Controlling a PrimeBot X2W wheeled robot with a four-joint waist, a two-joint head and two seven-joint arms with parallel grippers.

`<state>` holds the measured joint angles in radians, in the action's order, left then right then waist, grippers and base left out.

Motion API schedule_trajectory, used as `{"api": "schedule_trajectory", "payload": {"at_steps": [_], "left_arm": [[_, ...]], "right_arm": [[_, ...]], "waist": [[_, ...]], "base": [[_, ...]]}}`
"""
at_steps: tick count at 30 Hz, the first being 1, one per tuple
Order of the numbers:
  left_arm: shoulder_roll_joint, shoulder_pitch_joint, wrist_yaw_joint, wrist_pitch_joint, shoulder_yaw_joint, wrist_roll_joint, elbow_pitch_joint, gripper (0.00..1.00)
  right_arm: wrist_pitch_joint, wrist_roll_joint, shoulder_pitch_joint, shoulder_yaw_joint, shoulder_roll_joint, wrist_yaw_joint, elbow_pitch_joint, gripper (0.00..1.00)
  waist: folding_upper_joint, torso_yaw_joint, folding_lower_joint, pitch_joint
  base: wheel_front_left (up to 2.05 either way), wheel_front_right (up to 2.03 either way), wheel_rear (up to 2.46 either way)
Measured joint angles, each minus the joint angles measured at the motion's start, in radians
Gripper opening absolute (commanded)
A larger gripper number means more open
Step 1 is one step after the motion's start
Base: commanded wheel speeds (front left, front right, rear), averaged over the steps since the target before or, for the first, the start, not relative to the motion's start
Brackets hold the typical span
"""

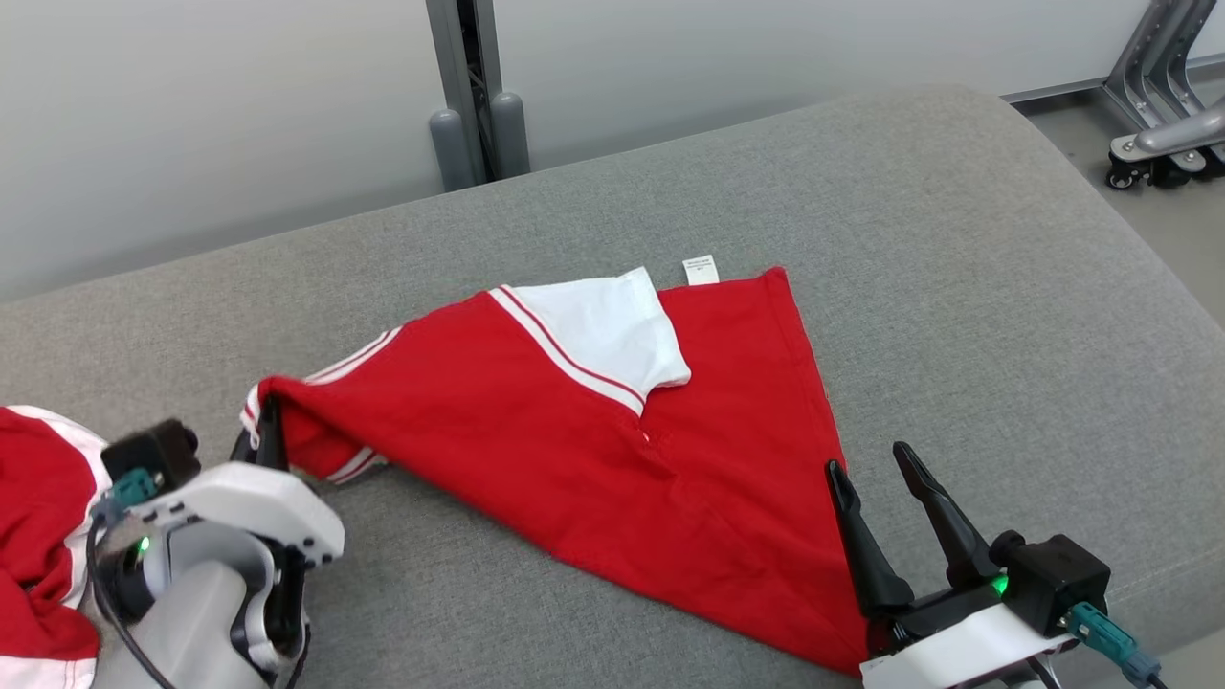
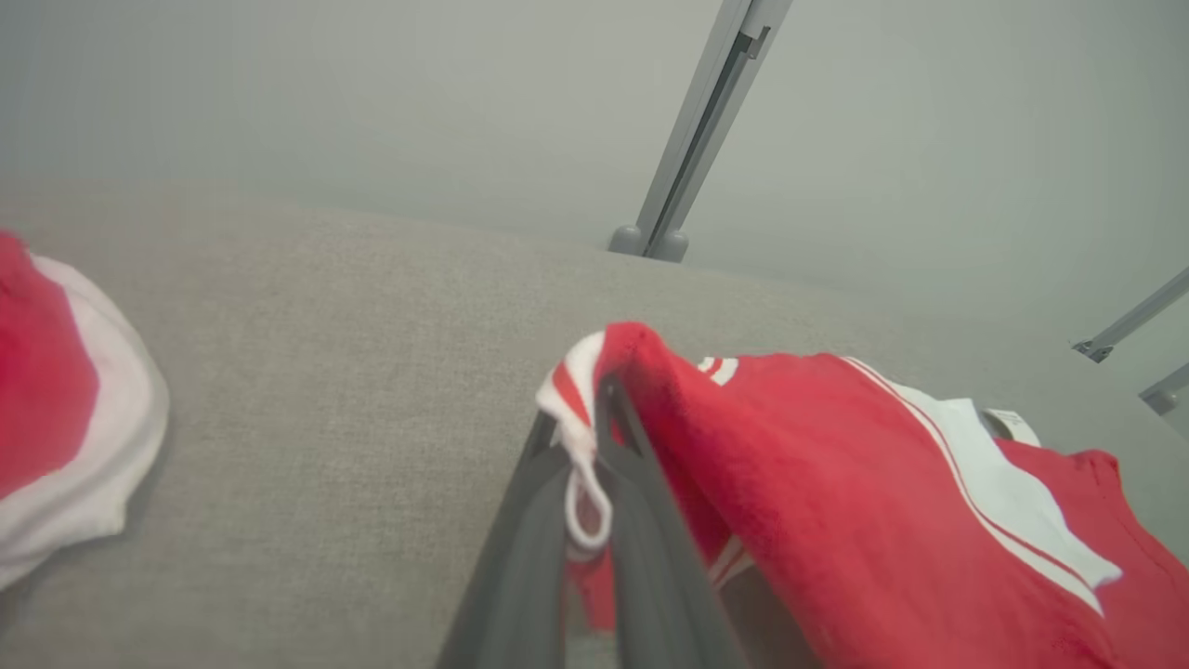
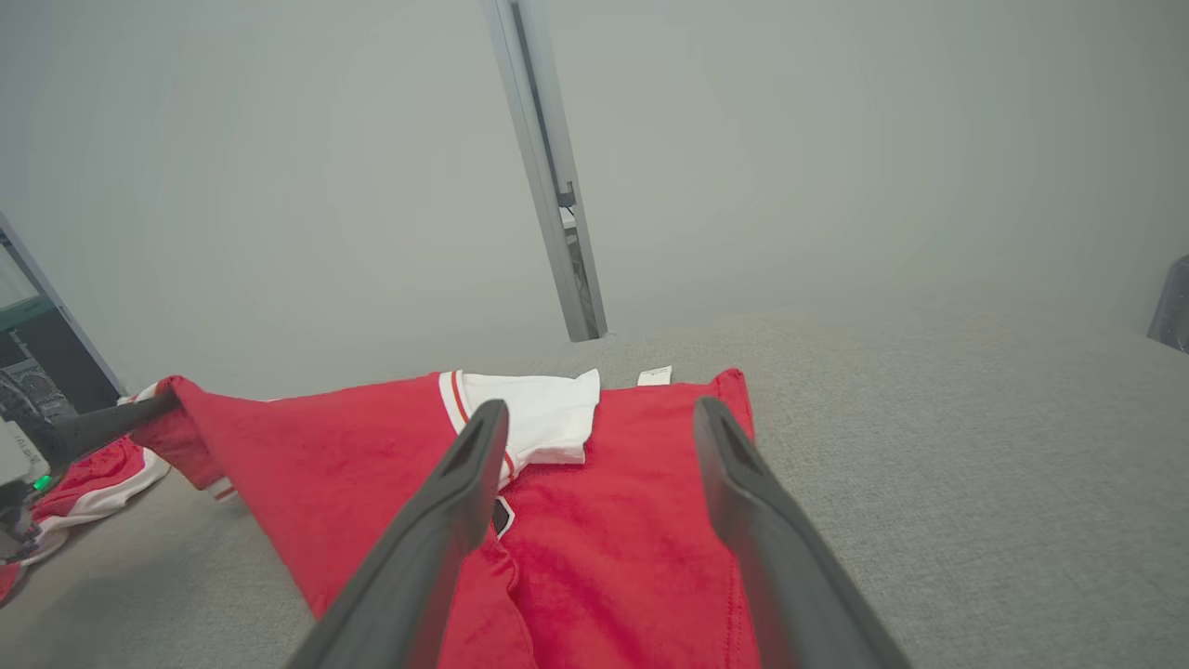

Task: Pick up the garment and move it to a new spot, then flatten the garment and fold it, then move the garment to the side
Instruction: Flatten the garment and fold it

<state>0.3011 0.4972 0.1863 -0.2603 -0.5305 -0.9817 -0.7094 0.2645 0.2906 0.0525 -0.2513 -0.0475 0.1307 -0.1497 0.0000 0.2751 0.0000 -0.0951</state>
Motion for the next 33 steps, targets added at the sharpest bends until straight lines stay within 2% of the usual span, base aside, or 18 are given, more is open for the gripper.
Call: {"api": "schedule_trajectory", "payload": {"at_steps": [7,11,12,13,14,15,27,29,33], "left_arm": [[0.025,-0.227,0.086,0.0,0.121,0.107,0.184,0.0],[0.031,-0.331,0.137,0.0,0.153,0.166,0.288,0.0],[0.034,-0.351,0.148,0.0,0.158,0.179,0.311,0.07],[0.038,-0.368,0.158,0.0,0.16,0.193,0.328,0.22],[0.04,-0.383,0.168,0.0,0.163,0.202,0.341,0.44],[0.039,-0.396,0.178,0.0,0.166,0.211,0.354,1.0],[0.036,-0.495,0.263,-0.001,0.228,0.356,0.585,1.0],[0.035,-0.504,0.263,-0.001,0.237,0.391,0.644,1.0],[0.017,-0.512,0.219,-0.001,0.23,0.452,0.73,1.0]], "right_arm": [[0.0,-0.006,-0.012,0.016,0.0,0.0,0.003,1.0],[0.0,-0.01,-0.017,0.022,0.0,0.0,0.003,1.0],[0.0,-0.01,-0.017,0.023,0.0,0.0,0.003,1.0],[0.0,-0.01,-0.017,0.023,0.0,0.0,0.003,1.0],[0.0,-0.011,-0.017,0.023,0.0,0.0,0.002,1.0],[0.0,-0.012,-0.017,0.023,0.0,0.0,0.002,1.0],[0.0,-0.029,-0.022,0.031,0.0,0.0,-0.002,1.0],[0.0,-0.031,-0.022,0.035,0.0,0.0,-0.003,1.0],[0.0,-0.037,-0.022,0.039,0.0,0.0,-0.004,1.0]], "waist": [[0.0,-0.015,0.0,0.004],[0.0,-0.03,0.0,0.006],[0.0,-0.033,0.0,0.006],[0.0,-0.037,0.0,0.007],[0.0,-0.039,0.0,0.007],[0.0,-0.041,0.0,0.008],[0.0,-0.062,0.0,0.043],[0.0,-0.065,0.0,0.05],[0.0,-0.076,0.0,0.062]], "base": [[0.0,0.0,0.0],[0.0,0.0,0.0],[0.0,0.0,0.0],[0.0,0.0,0.0],[0.0,0.0,0.0],[0.0,0.0,0.0],[0.0,0.0,0.0],[0.0,0.0,0.0],[0.0,0.0,0.0]]}}
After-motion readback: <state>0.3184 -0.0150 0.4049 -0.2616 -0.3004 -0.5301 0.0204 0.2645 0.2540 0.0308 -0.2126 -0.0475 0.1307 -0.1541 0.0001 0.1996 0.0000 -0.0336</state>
